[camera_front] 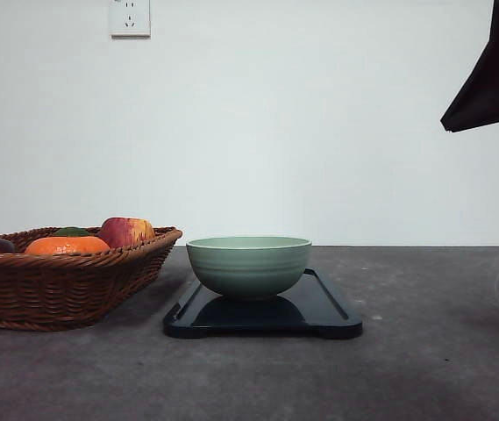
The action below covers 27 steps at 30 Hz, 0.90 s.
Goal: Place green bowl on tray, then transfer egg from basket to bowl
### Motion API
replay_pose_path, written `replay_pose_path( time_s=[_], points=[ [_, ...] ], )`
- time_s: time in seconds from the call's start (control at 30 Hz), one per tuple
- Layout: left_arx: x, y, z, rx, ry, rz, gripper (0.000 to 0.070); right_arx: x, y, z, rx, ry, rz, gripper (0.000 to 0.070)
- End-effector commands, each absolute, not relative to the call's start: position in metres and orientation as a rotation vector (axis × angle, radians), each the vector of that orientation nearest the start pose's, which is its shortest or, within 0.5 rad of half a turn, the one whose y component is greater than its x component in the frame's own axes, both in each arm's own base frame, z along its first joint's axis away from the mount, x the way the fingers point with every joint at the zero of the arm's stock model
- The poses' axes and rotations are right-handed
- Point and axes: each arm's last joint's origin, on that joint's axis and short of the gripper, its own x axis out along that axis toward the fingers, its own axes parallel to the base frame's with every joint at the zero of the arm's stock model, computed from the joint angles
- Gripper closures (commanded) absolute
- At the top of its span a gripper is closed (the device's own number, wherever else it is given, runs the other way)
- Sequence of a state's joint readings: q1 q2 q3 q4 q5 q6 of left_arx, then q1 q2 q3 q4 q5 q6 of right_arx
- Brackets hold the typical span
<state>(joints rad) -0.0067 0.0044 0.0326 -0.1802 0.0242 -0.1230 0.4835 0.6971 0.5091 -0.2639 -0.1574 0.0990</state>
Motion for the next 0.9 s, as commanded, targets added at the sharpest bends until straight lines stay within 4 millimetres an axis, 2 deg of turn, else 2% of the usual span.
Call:
replay_pose_path(
  time_s=[0.0, 0.2, 0.33, 0.63, 0.87],
  points=[
    [0.096, -0.001, 0.15, -0.115, 0.178, -0.019, 0.07, 0.137, 0.078, 0.245, 0.012, 0.475, 0.613, 0.0681],
    [0.096, -0.001, 0.15, -0.115, 0.178, -0.019, 0.07, 0.137, 0.078, 0.246, -0.018, 0.458, 0.614, 0.0681],
    [0.096, -0.001, 0.15, -0.115, 0.178, -0.019, 0.07, 0.137, 0.07, 0.241, -0.092, 0.41, 0.534, 0.0681],
    [0.096, -0.001, 0.15, -0.115, 0.178, -0.019, 0.07, 0.112, 0.026, 0.2, -0.048, 0.207, 0.286, 0.0681],
    [0.096, -0.001, 0.15, -0.115, 0.178, -0.019, 0.07, 0.099, 0.007, 0.172, -0.032, 0.113, 0.127, 0.0681]
  ],
)
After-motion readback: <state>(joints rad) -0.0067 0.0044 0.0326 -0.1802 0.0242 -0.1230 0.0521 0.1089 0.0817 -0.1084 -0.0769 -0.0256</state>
